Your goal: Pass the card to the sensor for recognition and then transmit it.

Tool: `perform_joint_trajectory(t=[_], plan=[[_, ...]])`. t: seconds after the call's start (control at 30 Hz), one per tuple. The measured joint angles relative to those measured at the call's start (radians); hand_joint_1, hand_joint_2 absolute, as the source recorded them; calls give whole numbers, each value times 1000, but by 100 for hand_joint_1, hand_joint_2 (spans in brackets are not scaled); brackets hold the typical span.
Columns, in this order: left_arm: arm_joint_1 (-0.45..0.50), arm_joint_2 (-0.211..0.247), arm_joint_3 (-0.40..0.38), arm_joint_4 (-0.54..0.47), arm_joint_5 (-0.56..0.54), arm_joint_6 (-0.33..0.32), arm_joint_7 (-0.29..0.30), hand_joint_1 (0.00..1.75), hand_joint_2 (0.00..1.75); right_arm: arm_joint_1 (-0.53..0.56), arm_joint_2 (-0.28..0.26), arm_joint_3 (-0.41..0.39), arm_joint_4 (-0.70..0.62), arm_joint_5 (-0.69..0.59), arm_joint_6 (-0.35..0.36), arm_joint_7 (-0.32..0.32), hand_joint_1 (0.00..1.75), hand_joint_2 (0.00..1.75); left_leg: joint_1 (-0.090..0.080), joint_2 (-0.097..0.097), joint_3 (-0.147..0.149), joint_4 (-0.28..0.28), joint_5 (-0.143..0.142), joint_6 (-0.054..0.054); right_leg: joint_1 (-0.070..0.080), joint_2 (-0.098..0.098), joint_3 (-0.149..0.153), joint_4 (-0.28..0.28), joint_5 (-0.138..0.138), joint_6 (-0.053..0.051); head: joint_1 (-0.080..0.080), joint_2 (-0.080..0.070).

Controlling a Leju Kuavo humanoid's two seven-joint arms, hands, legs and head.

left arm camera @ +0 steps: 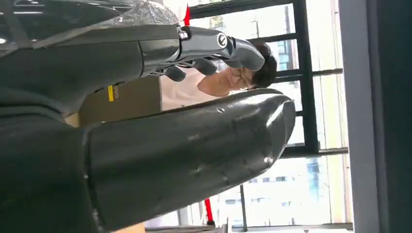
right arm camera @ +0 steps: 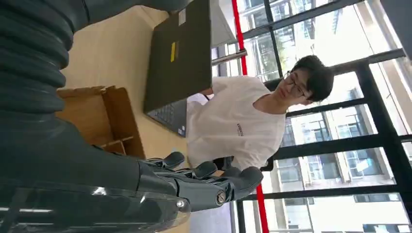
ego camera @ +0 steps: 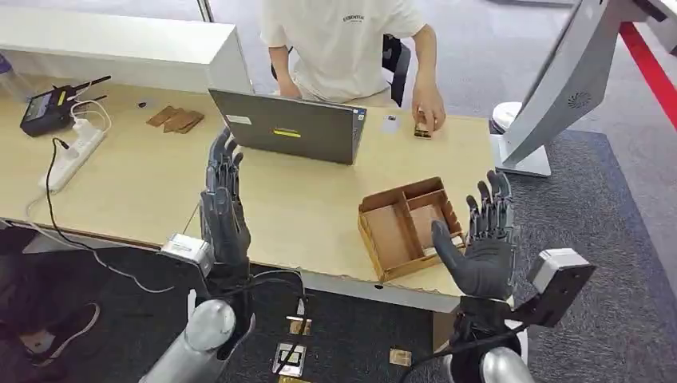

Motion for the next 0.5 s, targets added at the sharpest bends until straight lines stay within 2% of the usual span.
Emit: perform_joint_trajectory(t=[0.37,0.5], plan=[[-1,6,-27,-8,26,0,27,0,0,15,14,12,-41,65,-7,9,0,175,0,0,0,0,0,0,0,0,0,0,0,0,0,0],[-1,6,-35,-8,27,0,38,0,0,19,15,15,-52,86,-7,33,0,175,0,0,0,0,0,0,0,0,0,0,0,0,0,0]])
